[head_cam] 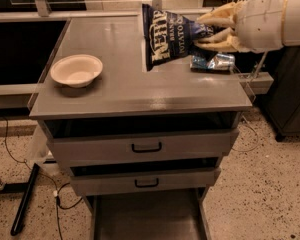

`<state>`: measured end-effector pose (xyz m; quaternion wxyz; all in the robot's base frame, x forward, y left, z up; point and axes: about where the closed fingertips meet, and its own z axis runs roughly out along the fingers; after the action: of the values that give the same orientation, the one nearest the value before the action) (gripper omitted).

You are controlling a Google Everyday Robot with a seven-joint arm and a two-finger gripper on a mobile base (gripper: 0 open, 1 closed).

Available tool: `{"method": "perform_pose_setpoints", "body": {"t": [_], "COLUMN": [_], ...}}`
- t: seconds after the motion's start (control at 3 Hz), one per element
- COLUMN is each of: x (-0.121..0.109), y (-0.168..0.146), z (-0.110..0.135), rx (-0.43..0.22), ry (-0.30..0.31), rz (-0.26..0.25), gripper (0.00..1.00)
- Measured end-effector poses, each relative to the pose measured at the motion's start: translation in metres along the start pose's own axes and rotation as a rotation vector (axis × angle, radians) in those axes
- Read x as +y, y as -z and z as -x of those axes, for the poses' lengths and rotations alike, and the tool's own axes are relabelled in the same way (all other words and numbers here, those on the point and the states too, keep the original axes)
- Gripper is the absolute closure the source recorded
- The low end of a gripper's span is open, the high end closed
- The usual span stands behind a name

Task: Pick blue chip bag from bottom drawer and place on counter

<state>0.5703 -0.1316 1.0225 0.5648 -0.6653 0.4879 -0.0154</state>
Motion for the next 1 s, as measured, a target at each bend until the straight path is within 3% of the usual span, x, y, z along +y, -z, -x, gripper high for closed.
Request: {"method": "perform_pose_setpoints", "body": {"t": [0.33,0.67,1.0], "x": [-0.033,-0.050,-0.044], "y": [-0.051,-0.087,-0.110], "z": [-0.012,-0.023,-0.032], "rx": [-0.052,-0.061,-0.041], "ry": [-0.106,-0.225,-0.317], "rz": [-0.059,-0.101,-0.070], "gripper": [1.00,1.00,1.00]}}
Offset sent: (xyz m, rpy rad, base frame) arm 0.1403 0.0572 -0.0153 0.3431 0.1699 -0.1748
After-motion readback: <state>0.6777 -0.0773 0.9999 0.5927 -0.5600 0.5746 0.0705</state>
